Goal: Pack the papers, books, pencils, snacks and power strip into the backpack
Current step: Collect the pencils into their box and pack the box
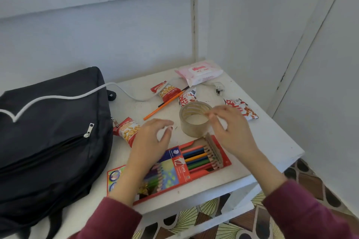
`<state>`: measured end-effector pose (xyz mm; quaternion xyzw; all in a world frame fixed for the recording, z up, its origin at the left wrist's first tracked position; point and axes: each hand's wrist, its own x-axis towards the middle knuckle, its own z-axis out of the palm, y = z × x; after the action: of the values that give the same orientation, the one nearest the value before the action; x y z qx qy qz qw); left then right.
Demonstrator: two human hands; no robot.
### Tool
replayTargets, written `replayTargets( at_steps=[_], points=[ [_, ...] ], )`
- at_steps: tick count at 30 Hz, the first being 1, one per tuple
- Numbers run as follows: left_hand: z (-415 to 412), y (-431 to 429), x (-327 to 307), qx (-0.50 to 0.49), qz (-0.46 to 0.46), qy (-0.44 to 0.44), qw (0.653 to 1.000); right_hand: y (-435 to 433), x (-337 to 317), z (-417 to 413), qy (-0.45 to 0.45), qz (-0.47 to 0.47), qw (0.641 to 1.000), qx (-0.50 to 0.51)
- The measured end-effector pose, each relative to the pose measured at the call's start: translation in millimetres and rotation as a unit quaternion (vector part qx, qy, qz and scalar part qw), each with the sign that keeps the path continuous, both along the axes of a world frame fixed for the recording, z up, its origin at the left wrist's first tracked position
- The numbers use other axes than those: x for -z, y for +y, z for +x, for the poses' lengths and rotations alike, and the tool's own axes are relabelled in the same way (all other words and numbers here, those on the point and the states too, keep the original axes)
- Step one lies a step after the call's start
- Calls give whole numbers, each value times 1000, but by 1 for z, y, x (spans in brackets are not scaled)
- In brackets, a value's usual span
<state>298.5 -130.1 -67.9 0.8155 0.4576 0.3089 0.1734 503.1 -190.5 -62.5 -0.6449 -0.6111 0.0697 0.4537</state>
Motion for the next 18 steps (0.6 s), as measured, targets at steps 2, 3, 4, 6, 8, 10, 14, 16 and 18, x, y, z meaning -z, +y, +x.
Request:
replayTargets(
  at_steps=[2, 3, 4, 6, 8, 10, 14, 16, 18],
  points=[
    [1, 21, -7, -31, 2, 29, 999, 27, -12, 9, -36, -15, 999, 16],
    [2, 31, -11, -43, -1, 47, 998, 42, -17, 14, -63, -28, 997, 25],
    [4, 42, -14, -50, -6, 62, 997, 58, -22, 18, -98, -40, 994, 29],
    [5, 62, -16, -61, -21, 89, 994, 90, -27, 24, -183, -73, 980, 17],
    [4, 78, -14, -73, -36, 114, 990, 120, -29, 29, -252, -102, 962, -4],
    [2, 88, -9, -83, -55, 135, 986, 146, -26, 34, -298, -113, 948, -22],
    [1, 100, -5, -88, -91, 175, 976, 181, -15, 39, -403, -158, 900, -50],
    [-1, 104, -5, -87, -94, 176, 976, 191, -11, 37, -429, -171, 885, -63],
    [-3, 107, -5, -86, -98, 167, 977, 196, -9, 34, -439, -171, 879, -75]
  ],
)
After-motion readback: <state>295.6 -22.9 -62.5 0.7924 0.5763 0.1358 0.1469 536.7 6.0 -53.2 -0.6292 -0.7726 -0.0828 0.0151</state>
